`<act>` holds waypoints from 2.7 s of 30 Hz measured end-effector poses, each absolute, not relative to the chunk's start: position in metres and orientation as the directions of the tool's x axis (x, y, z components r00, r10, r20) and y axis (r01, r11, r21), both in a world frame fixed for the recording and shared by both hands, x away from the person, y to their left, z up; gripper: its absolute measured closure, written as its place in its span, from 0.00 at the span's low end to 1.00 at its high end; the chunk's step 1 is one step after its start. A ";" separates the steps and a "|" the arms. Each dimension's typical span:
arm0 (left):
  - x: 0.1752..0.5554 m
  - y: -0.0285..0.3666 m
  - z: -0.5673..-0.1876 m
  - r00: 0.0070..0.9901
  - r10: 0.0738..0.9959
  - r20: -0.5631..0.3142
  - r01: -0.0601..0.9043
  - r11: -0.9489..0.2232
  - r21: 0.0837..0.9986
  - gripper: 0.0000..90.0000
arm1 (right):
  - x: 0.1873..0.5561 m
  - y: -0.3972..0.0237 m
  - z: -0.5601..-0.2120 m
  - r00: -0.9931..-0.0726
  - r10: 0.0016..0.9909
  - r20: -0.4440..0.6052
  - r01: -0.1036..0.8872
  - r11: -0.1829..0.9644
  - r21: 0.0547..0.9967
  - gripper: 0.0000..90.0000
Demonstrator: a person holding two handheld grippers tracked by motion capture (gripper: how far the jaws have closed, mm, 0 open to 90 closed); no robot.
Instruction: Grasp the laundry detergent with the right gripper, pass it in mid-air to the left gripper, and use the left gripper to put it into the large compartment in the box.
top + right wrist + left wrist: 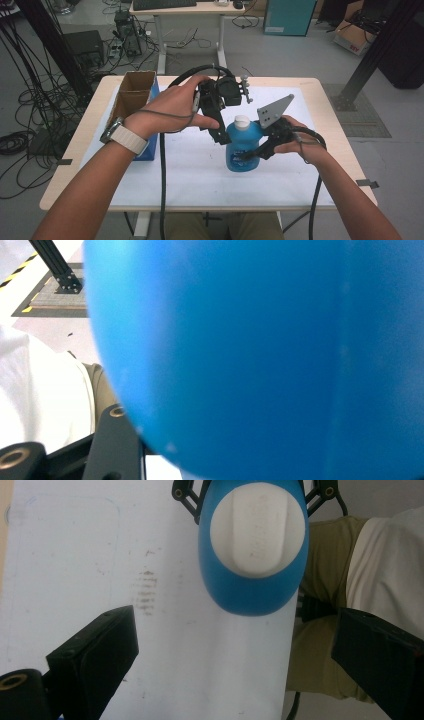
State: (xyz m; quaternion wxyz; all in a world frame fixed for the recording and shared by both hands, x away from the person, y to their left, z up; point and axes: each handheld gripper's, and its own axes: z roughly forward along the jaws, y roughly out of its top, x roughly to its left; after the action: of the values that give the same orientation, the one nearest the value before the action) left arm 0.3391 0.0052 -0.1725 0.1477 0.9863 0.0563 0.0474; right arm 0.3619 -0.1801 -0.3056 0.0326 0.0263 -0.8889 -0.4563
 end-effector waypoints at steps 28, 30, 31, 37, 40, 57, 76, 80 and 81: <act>0.339 0.005 -0.173 0.990 0.125 0.070 0.099 -0.949 0.299 0.06 | 0.362 -0.180 -0.305 -0.997 -0.074 0.034 -0.016 0.587 0.810 0.48; 0.339 0.005 -0.173 0.989 0.127 0.074 0.099 -0.948 0.302 0.06 | 0.362 -0.180 -0.305 -0.997 -0.074 0.036 -0.015 0.587 0.809 0.48; 0.339 0.005 -0.173 0.989 0.128 0.072 0.100 -0.948 0.302 0.06 | 0.362 -0.180 -0.305 -0.997 -0.074 0.035 -0.015 0.588 0.809 0.48; 0.339 0.005 -0.173 0.989 0.128 0.075 0.099 -0.948 0.303 0.06 | 0.362 -0.179 -0.306 -0.996 -0.078 0.039 -0.015 0.590 0.808 0.48; 0.340 0.005 -0.172 0.990 0.117 0.077 0.089 -0.951 0.295 0.06 | 0.362 -0.179 -0.306 -0.996 -0.080 0.037 -0.018 0.591 0.807 0.47; 0.340 -0.013 -0.182 0.995 0.081 0.058 0.061 -0.956 0.286 0.06 | 0.359 -0.177 -0.305 -0.996 -0.084 0.044 -0.015 0.593 0.805 0.47; 0.344 -0.036 -0.201 0.999 0.040 0.028 0.031 -0.962 0.273 0.13 | 0.356 -0.178 -0.303 -0.995 -0.087 0.047 -0.014 0.594 0.804 0.48; 0.345 -0.038 -0.204 0.999 0.036 0.022 0.029 -0.963 0.267 0.15 | 0.355 -0.179 -0.304 -0.995 -0.086 0.046 -0.014 0.593 0.805 0.47; 0.345 -0.038 -0.205 0.999 0.039 0.026 0.030 -0.963 0.268 0.16 | 0.356 -0.179 -0.304 -0.995 -0.087 0.042 -0.018 0.595 0.803 0.48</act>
State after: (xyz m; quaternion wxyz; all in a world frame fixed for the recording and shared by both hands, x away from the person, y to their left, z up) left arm 0.3453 -0.0382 -0.2045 0.1351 0.9906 0.0175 0.0157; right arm 0.3556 -0.1790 -0.3042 0.0386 0.0295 -0.8923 -0.4489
